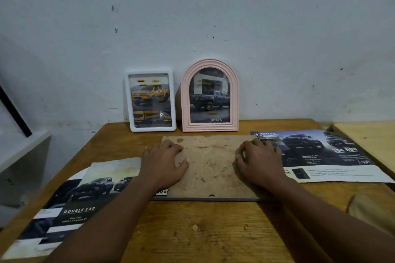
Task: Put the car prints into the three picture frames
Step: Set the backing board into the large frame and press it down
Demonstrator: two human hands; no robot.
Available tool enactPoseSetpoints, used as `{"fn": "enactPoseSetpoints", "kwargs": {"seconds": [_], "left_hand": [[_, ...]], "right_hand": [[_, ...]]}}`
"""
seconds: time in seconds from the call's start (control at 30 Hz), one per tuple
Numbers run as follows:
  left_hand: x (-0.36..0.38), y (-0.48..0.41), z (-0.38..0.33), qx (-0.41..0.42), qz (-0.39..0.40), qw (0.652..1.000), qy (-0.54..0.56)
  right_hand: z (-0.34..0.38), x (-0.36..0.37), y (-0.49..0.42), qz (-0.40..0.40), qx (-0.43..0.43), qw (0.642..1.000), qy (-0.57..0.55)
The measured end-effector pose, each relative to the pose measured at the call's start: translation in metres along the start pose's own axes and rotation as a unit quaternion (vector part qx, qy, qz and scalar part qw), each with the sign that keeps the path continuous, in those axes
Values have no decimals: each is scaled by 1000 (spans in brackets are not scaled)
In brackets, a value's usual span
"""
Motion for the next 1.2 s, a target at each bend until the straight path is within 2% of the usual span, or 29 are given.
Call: {"fn": "enactPoseSetpoints", "kwargs": {"seconds": [0.1, 0.23, 0.3, 0.53, 0.6, 0.7, 0.77, 0.83, 0.93, 1.1, 1.2], "left_hand": [[2, 0, -5, 3, 12, 999, 30], [4, 6, -8, -7, 5, 997, 73], [1, 5, -6, -20, -4, 996, 88], [1, -9, -1, -40, -8, 998, 53], [5, -11, 0, -35, 17, 997, 64], [8, -11, 0, -33, 52, 992, 113], [5, -10, 0, -40, 31, 987, 150], [0, -10, 3, -68, 1, 975, 211], [-3, -10, 14, -135, -35, 926, 350], [-5, -7, 22, -174, -93, 892, 407], [-3, -9, 26, -194, -79, 887, 411]], "right_hand": [[1, 0, -9, -2, -6, 1000, 2], [6, 11, -13, 45, -42, 998, -24], [5, 11, -13, 42, -42, 998, -19], [8, 11, -19, 48, -40, 998, 29], [8, 11, -22, 67, -48, 996, 36], [7, 9, -24, 72, -47, 996, -6], [6, 12, -24, 74, -45, 996, -36], [5, 15, -27, 88, -46, 994, -46], [-1, 11, -37, 97, -33, 993, -59], [-11, 9, -40, 52, -23, 995, -84], [-18, 5, -40, 2, -1, 987, -161]]}}
Point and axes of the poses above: each hand's wrist, its own y-axis away from the middle knuckle, its own x-axis out of the palm, z = x × y, the point moved 4 cm from there along -y, towards the middle knuckle, and after that the axes turned 3 degrees about y, right-handed, at the moved point
